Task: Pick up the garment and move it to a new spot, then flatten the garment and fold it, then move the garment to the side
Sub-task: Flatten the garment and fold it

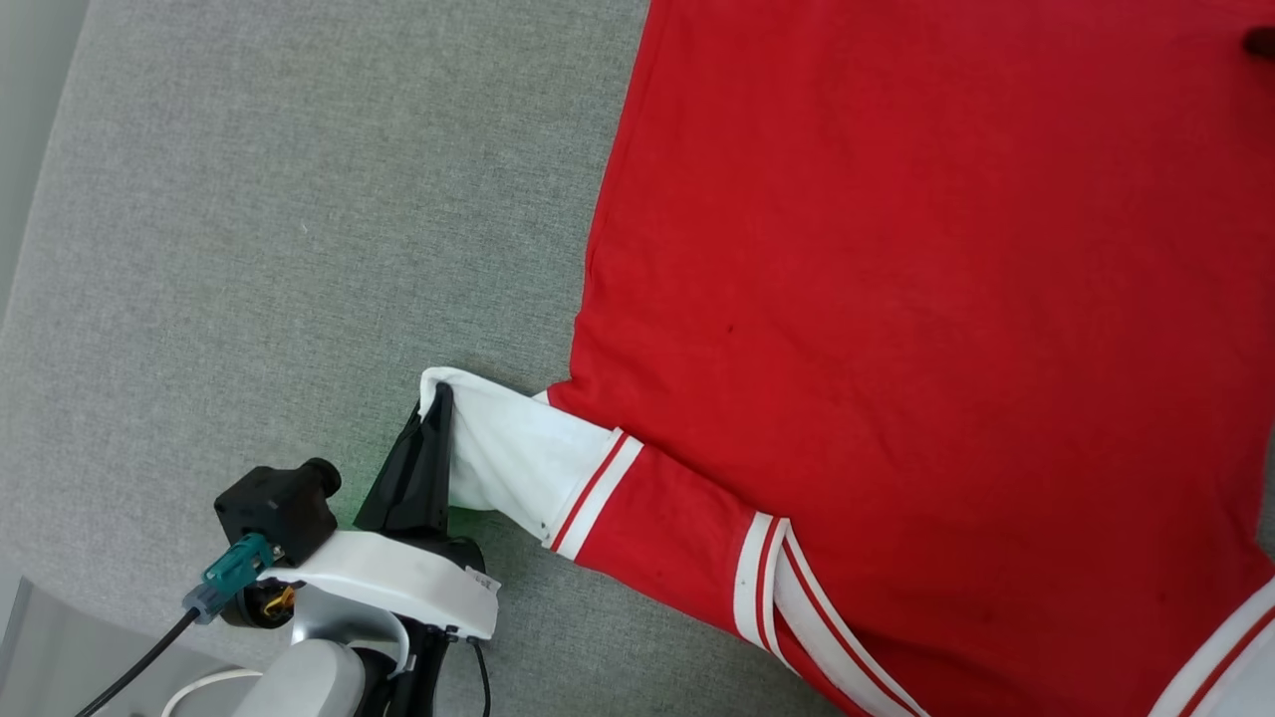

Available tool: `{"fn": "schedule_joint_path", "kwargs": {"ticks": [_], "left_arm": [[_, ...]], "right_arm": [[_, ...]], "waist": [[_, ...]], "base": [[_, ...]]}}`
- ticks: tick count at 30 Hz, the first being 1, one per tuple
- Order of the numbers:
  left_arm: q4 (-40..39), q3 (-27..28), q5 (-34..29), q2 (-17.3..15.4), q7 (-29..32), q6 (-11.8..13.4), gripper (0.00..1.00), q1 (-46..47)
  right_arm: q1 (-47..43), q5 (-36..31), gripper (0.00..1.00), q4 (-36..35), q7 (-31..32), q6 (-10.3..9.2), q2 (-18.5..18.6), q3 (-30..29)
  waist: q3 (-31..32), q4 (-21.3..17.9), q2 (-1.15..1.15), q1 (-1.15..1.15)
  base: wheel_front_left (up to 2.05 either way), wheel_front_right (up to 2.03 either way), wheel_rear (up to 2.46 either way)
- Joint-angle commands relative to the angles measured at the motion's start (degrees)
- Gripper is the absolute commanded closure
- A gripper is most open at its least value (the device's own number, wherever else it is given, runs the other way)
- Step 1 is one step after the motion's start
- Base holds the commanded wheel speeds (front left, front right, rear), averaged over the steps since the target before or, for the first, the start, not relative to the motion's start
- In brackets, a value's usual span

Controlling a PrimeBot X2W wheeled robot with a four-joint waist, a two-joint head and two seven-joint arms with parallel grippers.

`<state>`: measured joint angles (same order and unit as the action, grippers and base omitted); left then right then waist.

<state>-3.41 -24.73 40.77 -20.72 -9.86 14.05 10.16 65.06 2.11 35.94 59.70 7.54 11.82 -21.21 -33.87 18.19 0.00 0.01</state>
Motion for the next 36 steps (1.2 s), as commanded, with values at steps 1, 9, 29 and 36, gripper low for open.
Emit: {"fn": "schedule_joint_path", "kwargs": {"ticks": [1, 9, 29, 36], "left_arm": [[0.2, 0.1, -0.2, 0.3, -0.4, -0.2, 1.0, 0.9], [1.1, 0.1, 0.3, 0.0, -0.7, -0.4, 1.0, 0.1], [-1.4, 2.3, 2.3, -4.4, 2.3, 5.1, 1.0, -11.1], [-3.8, 3.1, 2.7, -6.7, 4.1, 7.0, 1.0, -15.0]], "right_arm": [[-5.6, 0.1, 1.0, 3.6, 2.6, -0.1, -2.1, 0.3], [-5.3, 1.6, 1.0, -0.4, -2.0, -0.07, 1.4, 6.3], [-27.0, 21.6, 1.0, -21.4, 0.0, -0.07, 14.5, 15.1], [-47.9, 26.6, 1.0, -33.4, 5.8, -0.08, 15.4, 12.9]], "waist": [[0.1, -0.1, 0.0, -0.01], [2.7, -1.0, 0.0, -0.01], [24.3, -12.7, 0.0, -0.01], [28.3, -17.8, 0.0, -0.01]], "base": [[0.0, 0.0, 0.0], [0.0, 0.0, 0.0], [0.0, 0.0, 0.0], [0.0, 0.0, 0.0]]}}
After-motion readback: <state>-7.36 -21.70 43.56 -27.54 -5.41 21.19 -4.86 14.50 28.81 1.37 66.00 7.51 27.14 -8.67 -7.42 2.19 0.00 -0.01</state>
